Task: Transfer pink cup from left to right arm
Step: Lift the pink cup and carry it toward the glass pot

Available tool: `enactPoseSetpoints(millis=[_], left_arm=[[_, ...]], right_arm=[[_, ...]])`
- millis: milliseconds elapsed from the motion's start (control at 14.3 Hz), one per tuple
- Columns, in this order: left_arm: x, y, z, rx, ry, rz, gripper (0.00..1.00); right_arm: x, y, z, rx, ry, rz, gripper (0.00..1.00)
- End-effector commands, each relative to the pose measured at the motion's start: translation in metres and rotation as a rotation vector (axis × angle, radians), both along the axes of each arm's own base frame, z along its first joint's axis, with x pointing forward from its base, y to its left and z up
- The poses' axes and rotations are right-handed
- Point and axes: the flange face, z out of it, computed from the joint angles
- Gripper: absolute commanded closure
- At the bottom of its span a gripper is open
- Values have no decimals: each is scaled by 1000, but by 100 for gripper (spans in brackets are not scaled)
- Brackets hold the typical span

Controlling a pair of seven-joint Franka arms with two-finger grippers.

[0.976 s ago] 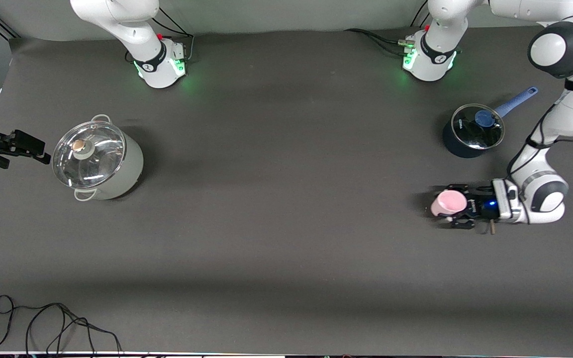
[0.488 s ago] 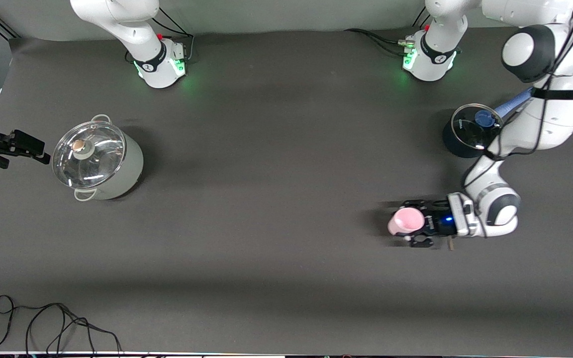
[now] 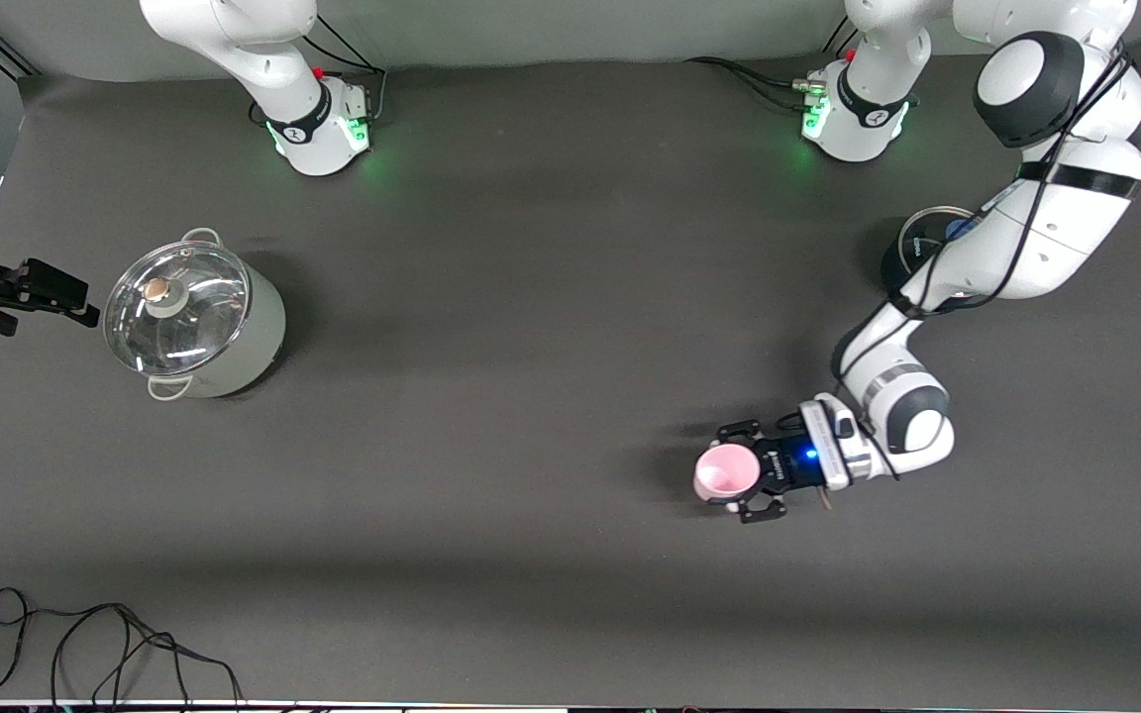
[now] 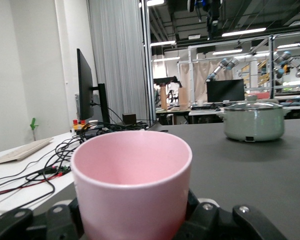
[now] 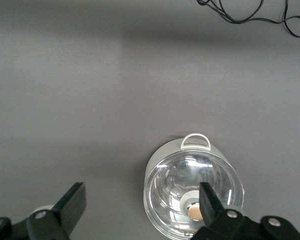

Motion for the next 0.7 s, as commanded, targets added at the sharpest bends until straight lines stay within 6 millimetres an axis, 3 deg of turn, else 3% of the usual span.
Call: enactPoseSetpoints(millis=[0, 279, 627], left_arm=[[3, -28, 25, 41, 4, 64, 100], [-3, -83, 69, 38, 51, 130, 100], [-9, -147, 149, 59, 107, 214, 100]], right_arm=[[-1, 0, 5, -3, -1, -14, 0], [-1, 0, 5, -3, -1, -14, 0], [-1, -1, 4, -2, -2, -14, 0]])
